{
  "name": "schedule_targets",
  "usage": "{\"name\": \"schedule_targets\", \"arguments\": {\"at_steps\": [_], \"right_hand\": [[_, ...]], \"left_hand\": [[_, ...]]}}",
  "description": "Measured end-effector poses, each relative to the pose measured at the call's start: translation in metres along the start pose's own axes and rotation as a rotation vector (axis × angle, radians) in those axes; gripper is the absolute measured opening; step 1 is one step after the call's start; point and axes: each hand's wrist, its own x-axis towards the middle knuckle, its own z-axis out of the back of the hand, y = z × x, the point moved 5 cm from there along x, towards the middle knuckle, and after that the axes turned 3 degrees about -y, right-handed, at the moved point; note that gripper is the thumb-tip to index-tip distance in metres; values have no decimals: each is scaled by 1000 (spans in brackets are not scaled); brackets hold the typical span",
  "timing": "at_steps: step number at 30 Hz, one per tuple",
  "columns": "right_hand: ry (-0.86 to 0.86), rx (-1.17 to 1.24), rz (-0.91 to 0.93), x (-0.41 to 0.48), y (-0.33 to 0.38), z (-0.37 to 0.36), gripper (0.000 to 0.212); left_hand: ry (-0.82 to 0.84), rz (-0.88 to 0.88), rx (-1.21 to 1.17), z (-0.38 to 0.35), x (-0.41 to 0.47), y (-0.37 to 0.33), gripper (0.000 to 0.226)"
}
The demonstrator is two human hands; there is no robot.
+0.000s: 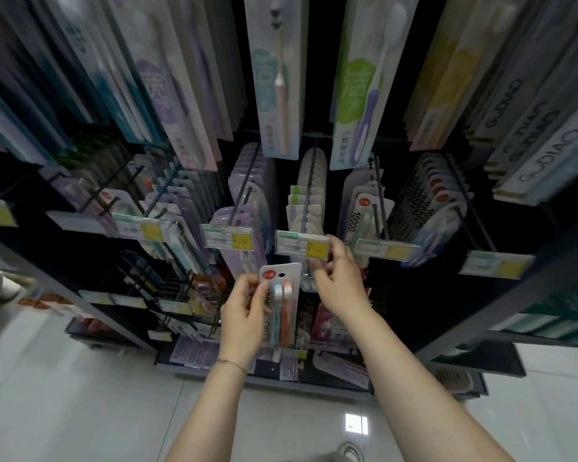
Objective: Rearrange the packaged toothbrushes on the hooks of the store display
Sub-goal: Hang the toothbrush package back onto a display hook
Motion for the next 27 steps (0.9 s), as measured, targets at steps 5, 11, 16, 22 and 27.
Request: {"name": "schedule_targets", "arguments": {"at_steps": [5,11,16,22,27], "right_hand": [[-9,-36,-84,-10,-16,22,54],[-118,-28,-113,-14,-51,57,30],[-164,14,-182,-12,-80,91,37],[-215,76,-255,0,-108,119,25],[-292,254,-352,19,-123,132,38]], "left_hand": [[53,-17,-2,-22,-6,-7,14],[140,-12,-23,-56,-13,-14,12],[173,10,-30,-84,-16,-18,19],[166,47,-21,-109,-13,-15,12],[140,77,-37,-125,-8,-9,11]]}}
